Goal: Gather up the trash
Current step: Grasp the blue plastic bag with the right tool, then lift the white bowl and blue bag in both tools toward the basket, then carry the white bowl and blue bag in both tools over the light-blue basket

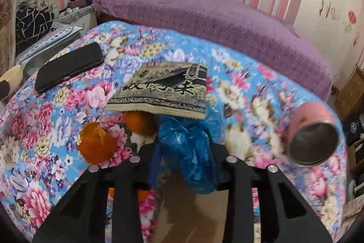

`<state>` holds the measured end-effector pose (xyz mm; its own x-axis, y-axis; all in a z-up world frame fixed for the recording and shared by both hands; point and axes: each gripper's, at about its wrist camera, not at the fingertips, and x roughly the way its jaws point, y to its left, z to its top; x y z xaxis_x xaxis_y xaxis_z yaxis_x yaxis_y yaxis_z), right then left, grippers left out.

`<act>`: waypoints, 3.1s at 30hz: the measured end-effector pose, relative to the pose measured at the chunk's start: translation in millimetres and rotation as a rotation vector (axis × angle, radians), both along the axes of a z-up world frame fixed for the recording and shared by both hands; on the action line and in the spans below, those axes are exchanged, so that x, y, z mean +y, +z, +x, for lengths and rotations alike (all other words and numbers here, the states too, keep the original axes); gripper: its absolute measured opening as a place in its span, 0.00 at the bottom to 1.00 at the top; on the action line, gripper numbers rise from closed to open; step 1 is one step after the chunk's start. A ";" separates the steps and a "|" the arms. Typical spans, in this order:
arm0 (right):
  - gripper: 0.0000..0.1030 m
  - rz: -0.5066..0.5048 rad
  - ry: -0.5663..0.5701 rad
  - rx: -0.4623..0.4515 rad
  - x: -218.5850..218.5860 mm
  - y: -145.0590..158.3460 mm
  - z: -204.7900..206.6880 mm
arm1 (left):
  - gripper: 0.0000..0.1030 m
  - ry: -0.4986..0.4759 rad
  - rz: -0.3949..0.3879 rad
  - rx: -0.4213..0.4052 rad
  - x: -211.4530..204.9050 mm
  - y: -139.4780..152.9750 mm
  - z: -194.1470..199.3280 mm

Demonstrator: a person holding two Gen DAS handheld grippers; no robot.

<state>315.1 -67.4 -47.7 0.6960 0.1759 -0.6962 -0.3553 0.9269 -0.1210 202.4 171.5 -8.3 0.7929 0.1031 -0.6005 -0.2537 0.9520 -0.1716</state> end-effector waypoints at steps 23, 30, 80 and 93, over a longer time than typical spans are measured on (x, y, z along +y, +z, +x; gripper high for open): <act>0.32 0.049 -0.199 -0.138 -166.1 45.2 -164.1 | 0.58 -0.141 0.039 -0.060 -90.2 17.9 -47.2; 0.32 0.081 -0.237 -0.185 -184.0 52.3 -204.4 | 0.58 -0.155 0.013 -0.060 -115.6 12.5 -75.3; 0.32 0.096 -0.532 -0.231 -361.4 40.5 -251.5 | 0.58 -0.365 0.090 -0.061 -291.5 -7.8 -99.4; 0.32 0.078 -0.691 -0.217 -455.4 28.8 -288.8 | 0.58 -0.509 0.104 -0.080 -392.7 1.9 -108.6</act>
<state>26.2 -522.8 -18.9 0.7870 -0.3098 -0.5336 0.3386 0.9398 -0.0463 93.8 -221.2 -6.4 0.8011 -0.2517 -0.5430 0.2556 0.9643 -0.0699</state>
